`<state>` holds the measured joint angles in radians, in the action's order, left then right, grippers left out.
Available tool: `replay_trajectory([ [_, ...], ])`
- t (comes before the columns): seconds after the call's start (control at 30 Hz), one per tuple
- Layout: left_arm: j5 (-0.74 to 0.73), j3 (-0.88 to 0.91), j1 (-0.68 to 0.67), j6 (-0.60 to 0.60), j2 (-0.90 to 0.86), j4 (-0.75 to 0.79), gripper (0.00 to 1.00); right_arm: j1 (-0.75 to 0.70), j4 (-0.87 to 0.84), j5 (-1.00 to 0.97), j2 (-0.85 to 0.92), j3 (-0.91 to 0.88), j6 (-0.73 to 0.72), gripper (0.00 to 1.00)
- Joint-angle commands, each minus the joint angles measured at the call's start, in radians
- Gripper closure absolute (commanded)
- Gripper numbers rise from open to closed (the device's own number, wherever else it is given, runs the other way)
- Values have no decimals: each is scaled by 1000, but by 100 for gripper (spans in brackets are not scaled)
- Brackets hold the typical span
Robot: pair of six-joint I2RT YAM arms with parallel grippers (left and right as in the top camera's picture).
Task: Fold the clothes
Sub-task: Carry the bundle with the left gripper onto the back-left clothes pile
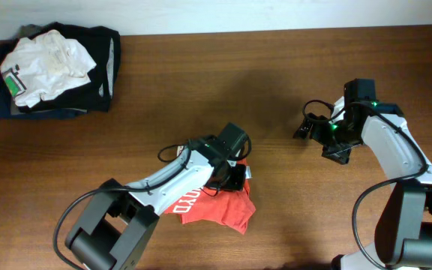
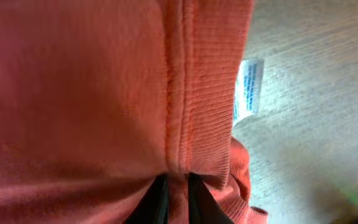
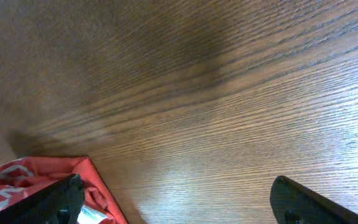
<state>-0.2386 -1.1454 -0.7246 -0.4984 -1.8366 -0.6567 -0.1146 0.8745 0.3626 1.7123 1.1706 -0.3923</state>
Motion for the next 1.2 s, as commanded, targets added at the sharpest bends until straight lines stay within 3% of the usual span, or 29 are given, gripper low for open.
replay_trajectory([
  [0.0, -72, -131, 18, 49, 22, -150, 79, -4, 0, -9, 5, -6, 0, 1],
  [0.07, -26, -317, 97, 139, 72, -383, 36, -4, 0, -9, 5, -6, 0, 1],
  [0.1, 40, -379, 152, 142, 93, -480, 1, -4, 0, -9, 5, -6, 0, 1],
  [0.2, 158, -399, 326, 222, 102, -640, 1, -4, 0, -9, 5, -6, 0, 1],
  [0.3, 134, -304, 535, 341, 102, -616, 1, -4, 0, -9, 5, -6, 0, 1],
  [0.4, -274, -73, 676, 626, 102, -432, 1, -4, 0, -9, 5, -6, 0, 1],
  [0.47, -476, 50, 703, 696, 102, -336, 1, -4, 1, -9, 5, -6, 0, 1],
  [0.6, -528, 256, 634, 670, 102, -138, 1, -4, 0, -9, 5, -6, 0, 1],
  [0.7, -415, 314, 593, 543, 102, -13, 10, -4, 0, -9, 5, -6, 0, 2],
  [0.73, -416, 314, 591, 542, 102, 3, 18, -4, 0, -9, 5, -6, 0, 1],
  [0.77, -416, 314, 588, 536, 102, 14, 35, -4, 0, -9, 5, -6, 0, 1],
  [0.8, -418, 311, 587, 524, 102, 21, 73, -4, 0, -9, 5, -6, 0, 1],
  [0.83, -418, 301, 588, 502, 102, 20, 97, -4, 0, -9, 5, -6, 0, 1],
  [0.93, -291, 159, 588, 423, 102, -50, 99, -4, 0, -9, 5, -6, 0, 1],
  [1.03, 71, -63, 588, 424, 102, -103, 99, -4, 0, -9, 5, -6, 0, 1],
  [1.17, 335, -118, 597, 495, 101, 84, 99, -4, 0, -9, 5, -6, 0, 1],
])
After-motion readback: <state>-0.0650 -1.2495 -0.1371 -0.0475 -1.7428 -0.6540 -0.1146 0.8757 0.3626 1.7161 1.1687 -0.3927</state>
